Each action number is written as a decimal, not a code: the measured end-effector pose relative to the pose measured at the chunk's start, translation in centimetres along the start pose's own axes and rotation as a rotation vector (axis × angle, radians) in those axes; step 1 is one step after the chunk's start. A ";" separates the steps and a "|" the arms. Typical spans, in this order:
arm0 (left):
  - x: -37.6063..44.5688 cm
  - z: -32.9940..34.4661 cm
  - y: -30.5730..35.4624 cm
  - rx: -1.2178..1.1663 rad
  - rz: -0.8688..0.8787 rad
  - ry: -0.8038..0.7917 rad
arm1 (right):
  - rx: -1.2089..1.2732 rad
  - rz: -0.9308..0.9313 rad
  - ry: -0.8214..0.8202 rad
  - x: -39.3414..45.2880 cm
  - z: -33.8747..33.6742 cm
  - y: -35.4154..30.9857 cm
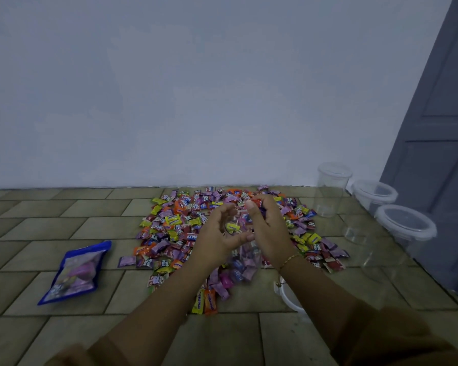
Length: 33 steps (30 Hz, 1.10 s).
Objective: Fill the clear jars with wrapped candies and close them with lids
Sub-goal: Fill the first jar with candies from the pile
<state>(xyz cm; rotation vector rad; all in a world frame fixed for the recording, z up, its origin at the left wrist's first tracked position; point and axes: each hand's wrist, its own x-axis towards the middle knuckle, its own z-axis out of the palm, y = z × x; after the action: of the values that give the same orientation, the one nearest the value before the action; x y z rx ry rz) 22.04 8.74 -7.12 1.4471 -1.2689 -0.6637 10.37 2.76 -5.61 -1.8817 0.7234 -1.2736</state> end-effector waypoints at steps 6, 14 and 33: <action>0.0 -0.1 -0.4 -0.016 0.013 -0.005 | -0.032 -0.017 0.012 -0.1 0.0 0.1; -0.3 -0.3 -0.4 0.051 0.042 -0.029 | 0.009 0.049 -0.034 0.0 0.0 -0.5; -5.7 -2.2 -6.3 0.932 0.040 0.116 | -0.723 0.491 -0.285 -2.6 -5.3 7.8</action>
<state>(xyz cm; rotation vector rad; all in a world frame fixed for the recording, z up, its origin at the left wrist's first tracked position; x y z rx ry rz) 24.56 14.08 -13.65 2.1448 -1.5936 0.0956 4.09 -1.02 -12.18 -2.1643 1.5085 -0.4345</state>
